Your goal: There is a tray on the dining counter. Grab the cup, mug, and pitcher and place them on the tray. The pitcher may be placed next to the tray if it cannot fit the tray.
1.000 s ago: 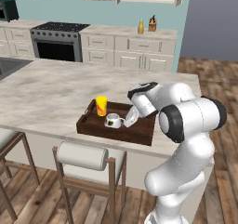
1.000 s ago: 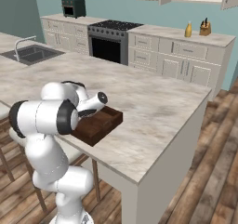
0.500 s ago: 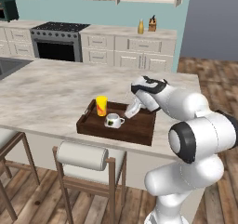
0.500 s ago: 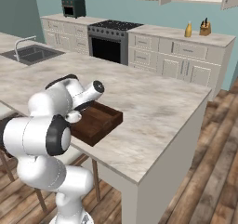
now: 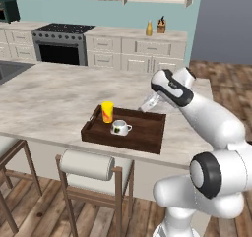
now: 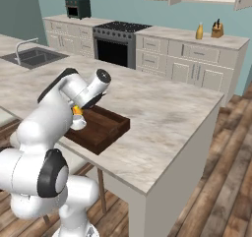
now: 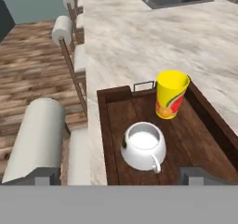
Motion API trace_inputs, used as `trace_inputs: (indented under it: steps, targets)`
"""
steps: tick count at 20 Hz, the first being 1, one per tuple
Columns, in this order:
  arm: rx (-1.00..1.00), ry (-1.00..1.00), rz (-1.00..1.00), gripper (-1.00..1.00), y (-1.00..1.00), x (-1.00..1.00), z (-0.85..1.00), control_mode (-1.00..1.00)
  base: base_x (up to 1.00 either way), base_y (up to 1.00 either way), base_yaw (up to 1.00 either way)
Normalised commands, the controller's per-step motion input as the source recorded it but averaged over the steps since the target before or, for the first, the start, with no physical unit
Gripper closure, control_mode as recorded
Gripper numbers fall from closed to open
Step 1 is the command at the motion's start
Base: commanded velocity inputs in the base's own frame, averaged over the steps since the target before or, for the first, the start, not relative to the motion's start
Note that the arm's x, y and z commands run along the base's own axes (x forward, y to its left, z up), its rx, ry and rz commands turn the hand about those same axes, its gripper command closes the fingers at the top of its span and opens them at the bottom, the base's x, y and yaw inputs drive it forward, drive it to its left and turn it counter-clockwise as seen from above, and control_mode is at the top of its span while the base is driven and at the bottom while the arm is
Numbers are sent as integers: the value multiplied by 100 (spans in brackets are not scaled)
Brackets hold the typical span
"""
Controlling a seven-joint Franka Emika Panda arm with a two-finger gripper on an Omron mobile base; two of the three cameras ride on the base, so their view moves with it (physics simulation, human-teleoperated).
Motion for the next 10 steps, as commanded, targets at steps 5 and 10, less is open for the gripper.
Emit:
trace_inputs:
  steps: [5, 10]
  targets:
    - [-9, 9, -22, -100, -40, -17, 54, -100, 0, 0, 0]
    - [-10, 10, -23, -100, -29, -25, 25, -100, 0, 0, 0]
